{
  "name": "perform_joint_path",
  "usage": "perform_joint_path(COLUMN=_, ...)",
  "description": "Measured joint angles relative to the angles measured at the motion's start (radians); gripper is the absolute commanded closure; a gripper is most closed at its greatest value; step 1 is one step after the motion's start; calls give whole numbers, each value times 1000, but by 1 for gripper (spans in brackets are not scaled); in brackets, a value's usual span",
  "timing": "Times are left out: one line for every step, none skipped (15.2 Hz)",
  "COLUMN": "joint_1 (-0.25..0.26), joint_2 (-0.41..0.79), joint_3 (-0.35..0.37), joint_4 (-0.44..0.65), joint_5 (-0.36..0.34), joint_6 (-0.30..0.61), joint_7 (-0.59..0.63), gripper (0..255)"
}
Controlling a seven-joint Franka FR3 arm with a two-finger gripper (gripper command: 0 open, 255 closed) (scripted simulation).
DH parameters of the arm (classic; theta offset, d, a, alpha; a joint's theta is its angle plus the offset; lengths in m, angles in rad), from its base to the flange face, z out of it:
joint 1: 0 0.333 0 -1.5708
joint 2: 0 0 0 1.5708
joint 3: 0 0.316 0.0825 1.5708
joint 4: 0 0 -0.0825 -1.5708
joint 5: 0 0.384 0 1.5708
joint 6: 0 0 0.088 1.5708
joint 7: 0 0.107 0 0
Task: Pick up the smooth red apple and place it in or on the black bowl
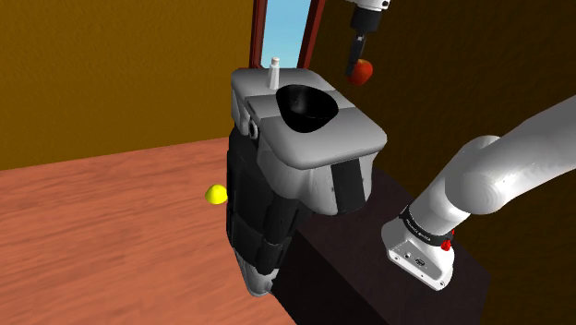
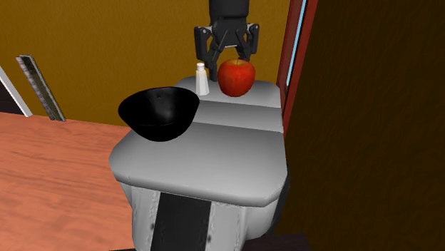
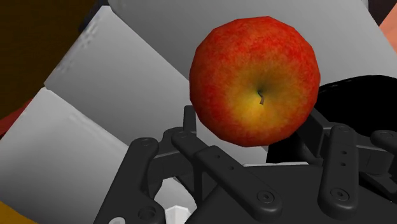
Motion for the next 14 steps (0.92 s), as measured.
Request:
perform_joint_path(joint_1=0, joint_2=-1, joint_3=0, joint_4=12, joint_5=0, joint_6=-13, joint_7=-1, gripper=255)
perform_joint_path(joint_1=0, joint_2=-1, joint_3=1, joint_4=28, joint_5=1, joint_6=-29, joint_7=0, gripper=255)
perform_joint_path(joint_1=0, joint_2=1, joint_3=1, joint_4=44, joint_5=1, joint_6=-43, joint_7=-2, gripper=255)
perform_joint_path(joint_1=1, joint_2=2, joint_3=1, joint_4=54, joint_5=1, joint_6=-52, joint_7=-2, gripper=255)
perform_joint_path(joint_1=1, joint_2=4, joint_3=1, joint_4=70, joint_5=2, joint_6=-66, joint_7=-3, gripper=255)
perform_joint_path(joint_1=1, joint_2=3, joint_3=2, joint_4=83, joint_5=2, joint_6=-81, joint_7=-2, gripper=255)
perform_joint_path(joint_1=1, joint_2=5, joint_3=2, joint_4=94, joint_5=2, joint_6=-89, joint_7=-2, gripper=255)
perform_joint_path(joint_1=6, joint_2=4, joint_3=10, joint_4=98, joint_5=6, joint_6=-94, joint_7=9, gripper=255)
perform_joint_path(joint_1=12, joint_2=4, joint_3=21, joint_4=97, joint_5=10, joint_6=-94, joint_7=25, gripper=255)
perform_joint_path(joint_1=22, joint_2=12, joint_3=36, joint_4=109, joint_5=18, joint_6=-99, joint_7=46, gripper=255)
perform_joint_path(joint_1=34, joint_2=17, joint_3=56, joint_4=122, joint_5=27, joint_6=-108, joint_7=74, gripper=255)
perform_joint_path(joint_1=42, joint_2=17, joint_3=70, joint_4=119, joint_5=33, joint_6=-105, joint_7=95, gripper=255)
perform_joint_path(joint_1=50, joint_2=18, joint_3=85, joint_4=114, joint_5=39, joint_6=-99, joint_7=117, gripper=255)
perform_joint_path(joint_1=58, joint_2=25, joint_3=98, joint_4=121, joint_5=45, joint_6=-99, joint_7=137, gripper=255)
